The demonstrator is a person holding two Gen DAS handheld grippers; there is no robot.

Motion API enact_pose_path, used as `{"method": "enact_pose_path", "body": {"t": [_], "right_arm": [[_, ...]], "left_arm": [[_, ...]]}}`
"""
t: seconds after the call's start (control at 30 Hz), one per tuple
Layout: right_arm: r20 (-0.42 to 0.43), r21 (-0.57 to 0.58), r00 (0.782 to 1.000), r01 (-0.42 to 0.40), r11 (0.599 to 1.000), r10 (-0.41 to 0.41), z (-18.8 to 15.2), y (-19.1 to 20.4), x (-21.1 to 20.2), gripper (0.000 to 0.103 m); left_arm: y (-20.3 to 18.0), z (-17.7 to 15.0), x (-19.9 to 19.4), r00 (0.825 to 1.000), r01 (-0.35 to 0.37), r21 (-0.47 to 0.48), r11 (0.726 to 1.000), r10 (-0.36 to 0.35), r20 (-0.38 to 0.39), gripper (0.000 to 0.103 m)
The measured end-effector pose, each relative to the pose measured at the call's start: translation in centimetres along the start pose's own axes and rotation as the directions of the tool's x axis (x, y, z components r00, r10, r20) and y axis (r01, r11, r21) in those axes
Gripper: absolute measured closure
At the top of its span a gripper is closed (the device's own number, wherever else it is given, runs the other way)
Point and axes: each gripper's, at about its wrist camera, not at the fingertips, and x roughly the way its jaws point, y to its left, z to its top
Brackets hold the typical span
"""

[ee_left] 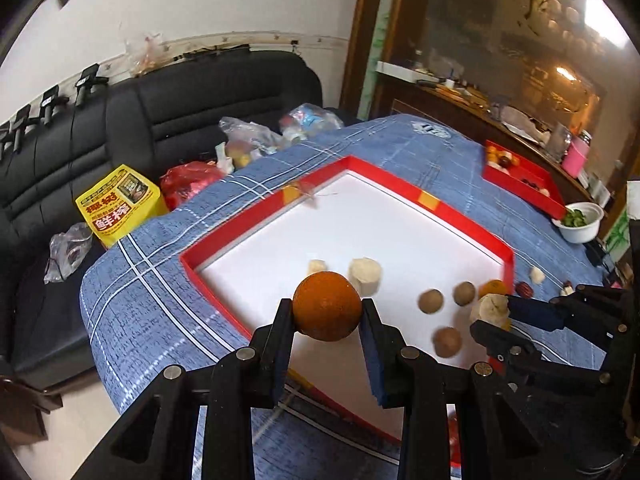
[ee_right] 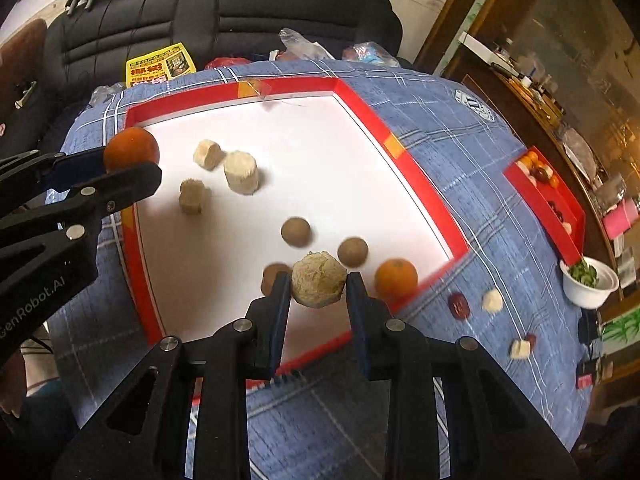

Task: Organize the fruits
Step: 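Carry the orange and round pastry over the red tray with both tools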

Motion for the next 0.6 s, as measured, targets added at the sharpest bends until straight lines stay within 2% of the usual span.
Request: {"method": "enact_pose_path", "body": {"t": [0.6], "right_arm": [[-0.024,-0.006,0.999,0.025,1.0,-0.025,2.3,-0.9,3.1,0.075]], "left_arm": [[-0.1,1.6,3.4,0.999,-0.025,0.003,1.0,0.025,-0.034,0.072]]}}
